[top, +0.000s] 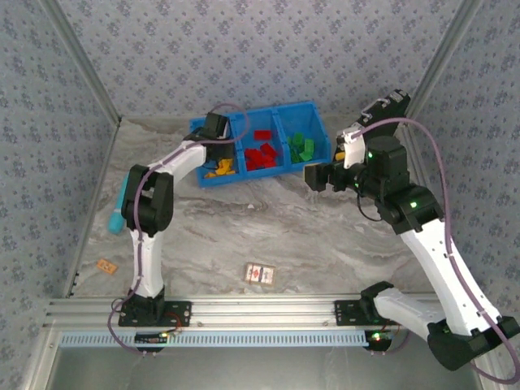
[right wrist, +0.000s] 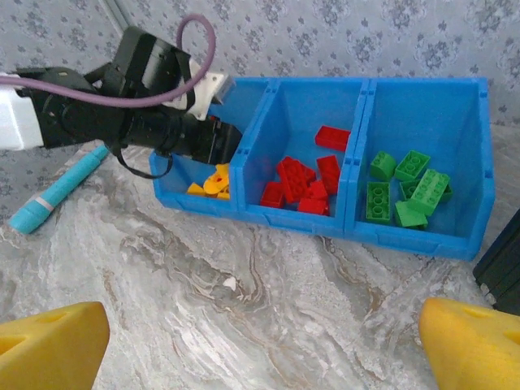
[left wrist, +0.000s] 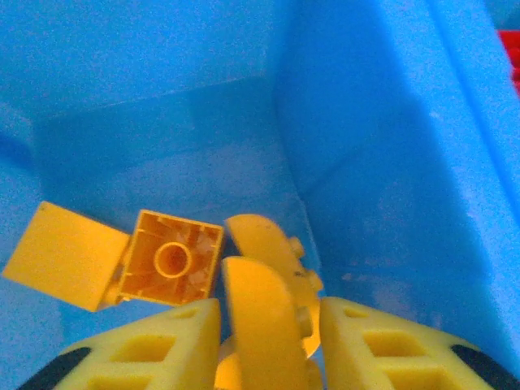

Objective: Sort the legos into containers by color
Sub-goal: Place the lego in the container.

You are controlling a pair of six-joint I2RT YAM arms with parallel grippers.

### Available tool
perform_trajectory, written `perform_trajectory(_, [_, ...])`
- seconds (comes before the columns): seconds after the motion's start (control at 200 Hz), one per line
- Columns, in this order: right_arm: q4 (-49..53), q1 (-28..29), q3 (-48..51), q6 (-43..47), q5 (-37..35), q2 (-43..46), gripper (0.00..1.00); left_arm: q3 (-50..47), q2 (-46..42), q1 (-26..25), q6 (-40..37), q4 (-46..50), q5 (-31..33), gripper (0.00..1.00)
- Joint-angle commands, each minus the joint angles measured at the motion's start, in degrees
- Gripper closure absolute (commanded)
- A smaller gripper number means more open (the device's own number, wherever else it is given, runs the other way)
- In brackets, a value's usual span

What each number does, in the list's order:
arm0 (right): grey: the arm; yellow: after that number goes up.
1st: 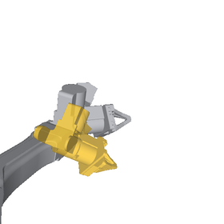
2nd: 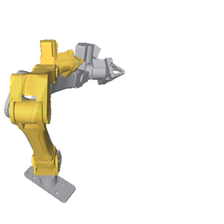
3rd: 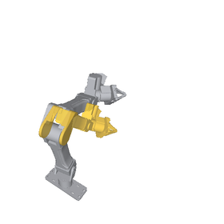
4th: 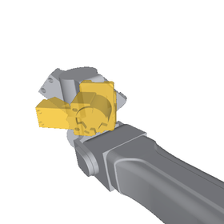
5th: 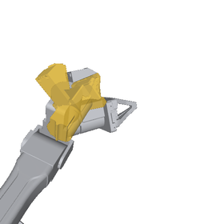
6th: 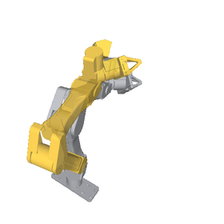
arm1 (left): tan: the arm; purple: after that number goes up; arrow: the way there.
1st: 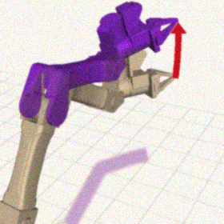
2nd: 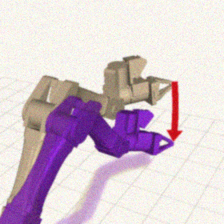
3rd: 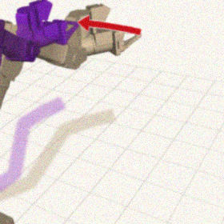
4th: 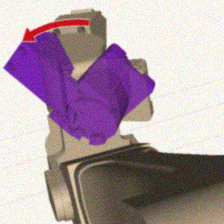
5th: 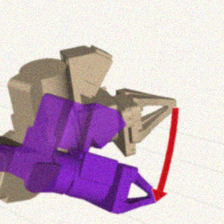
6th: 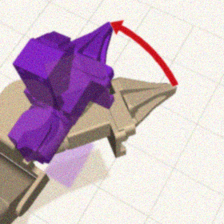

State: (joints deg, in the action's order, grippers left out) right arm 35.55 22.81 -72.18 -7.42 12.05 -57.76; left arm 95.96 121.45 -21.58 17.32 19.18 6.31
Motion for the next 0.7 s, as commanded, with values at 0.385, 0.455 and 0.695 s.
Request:
perform_trajectory(0.385, [-7.85, -3.58, 3.36, 1.07, 5.5, -5.5, 0.0, -1.25, -11.08, 0.33, -1.76, -1.47, 0.62, 0.52])
perform_trajectory(0.455, [-8.22, -3.65, 5.93, 1.89, 4.61, -6.0, 0.0, -4.38, -16.02, 0.06, -2.28, -2.17, 1.21, 0.52])
perform_trajectory(0.695, [-7.7, -4.61, 7.67, 4.31, 2.74, -5.96, 0.0, -18.65, -35.83, -0.31, -8.18, -4.02, 7.61, 0.45])
